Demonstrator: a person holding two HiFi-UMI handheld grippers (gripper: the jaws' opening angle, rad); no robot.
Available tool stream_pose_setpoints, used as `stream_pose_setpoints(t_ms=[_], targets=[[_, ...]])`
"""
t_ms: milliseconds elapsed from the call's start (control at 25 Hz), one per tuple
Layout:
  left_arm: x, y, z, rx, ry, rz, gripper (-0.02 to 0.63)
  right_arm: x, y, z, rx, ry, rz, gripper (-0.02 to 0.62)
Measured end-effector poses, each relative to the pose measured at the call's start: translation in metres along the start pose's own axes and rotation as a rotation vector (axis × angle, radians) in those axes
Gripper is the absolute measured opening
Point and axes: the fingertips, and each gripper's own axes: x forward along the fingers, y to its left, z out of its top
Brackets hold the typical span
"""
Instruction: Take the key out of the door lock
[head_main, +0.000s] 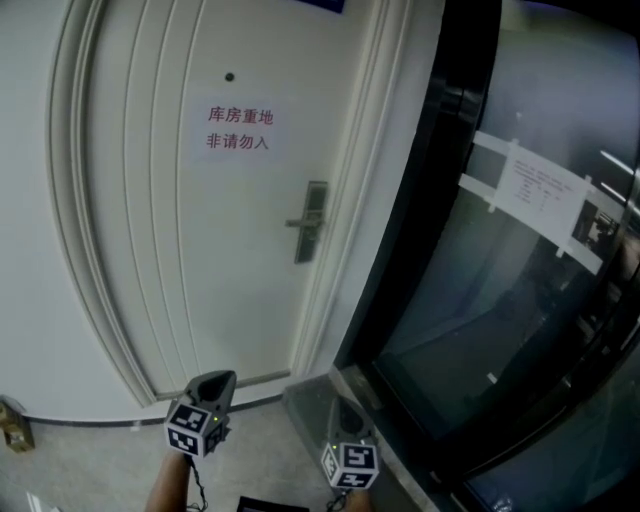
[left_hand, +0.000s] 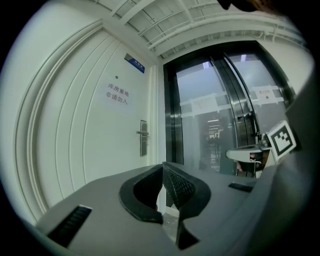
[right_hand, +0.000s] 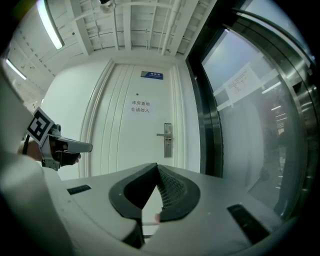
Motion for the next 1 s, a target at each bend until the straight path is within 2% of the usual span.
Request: stream_pose_setpoints(t_ms=[560,1000], targets=[[0.047,0.032,0.0,-0.006,0.0,-0.019,0.008,0.059,-0.004,0.009,-0.005,-0.017,-0.006,0.011],[0.115,0.051,-0.004,-0.017,0.014,0.012,0.009,0.122,-0.044,0.001,-0.014,-0.004,-0.008,0.011]])
